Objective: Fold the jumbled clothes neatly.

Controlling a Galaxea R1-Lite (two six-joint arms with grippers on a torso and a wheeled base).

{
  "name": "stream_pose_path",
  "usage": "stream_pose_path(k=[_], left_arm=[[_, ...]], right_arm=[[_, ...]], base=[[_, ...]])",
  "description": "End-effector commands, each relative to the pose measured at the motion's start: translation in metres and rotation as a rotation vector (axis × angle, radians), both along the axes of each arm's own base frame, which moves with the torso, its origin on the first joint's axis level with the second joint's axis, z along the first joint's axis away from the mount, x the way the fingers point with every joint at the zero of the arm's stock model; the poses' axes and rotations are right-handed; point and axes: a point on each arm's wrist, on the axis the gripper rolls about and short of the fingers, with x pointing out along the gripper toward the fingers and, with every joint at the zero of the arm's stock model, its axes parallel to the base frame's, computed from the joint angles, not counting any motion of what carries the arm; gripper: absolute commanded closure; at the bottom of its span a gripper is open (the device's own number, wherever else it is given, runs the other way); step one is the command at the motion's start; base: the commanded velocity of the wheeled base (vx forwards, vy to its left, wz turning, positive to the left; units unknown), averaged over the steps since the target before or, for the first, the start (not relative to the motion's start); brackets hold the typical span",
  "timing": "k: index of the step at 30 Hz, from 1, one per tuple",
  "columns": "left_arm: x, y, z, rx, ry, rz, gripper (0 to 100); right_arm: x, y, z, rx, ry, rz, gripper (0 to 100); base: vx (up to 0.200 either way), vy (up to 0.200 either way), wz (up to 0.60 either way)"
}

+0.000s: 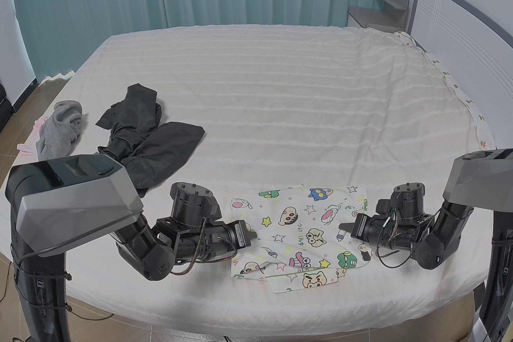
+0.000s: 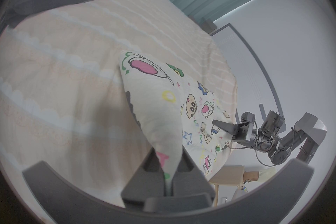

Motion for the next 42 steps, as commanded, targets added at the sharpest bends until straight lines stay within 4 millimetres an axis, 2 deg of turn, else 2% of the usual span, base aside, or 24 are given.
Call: stream_pose_path(k=[1,5,21,42], left_arm=[[0.0,-0.004,0.018,-0.011,-0.025,-0.003,100],[0.0,-0.004,0.018,-0.012,-0.029,-0.001,100],[0.001,-0.003,0.018,-0.01,-0.033,0.002,100],[0.001,0.002,0.015,-0.002,-0.02,0.018,100]], right_arm=[[-0.002,0.001,0.002,0.001,-0.003,0.004,100],[-0.002,0.001,0.003,0.003,-0.006,0.007,100],[-0.004,0.003,0.006,0.005,-0.008,0.014,100],[-0.011,0.015,0.009,0.016,-0.007,0.047,100]], base=[[0.0,0.0,0.0],[0.0,0.0,0.0],[0.0,0.2,0.0],[0.0,0.2,0.0]])
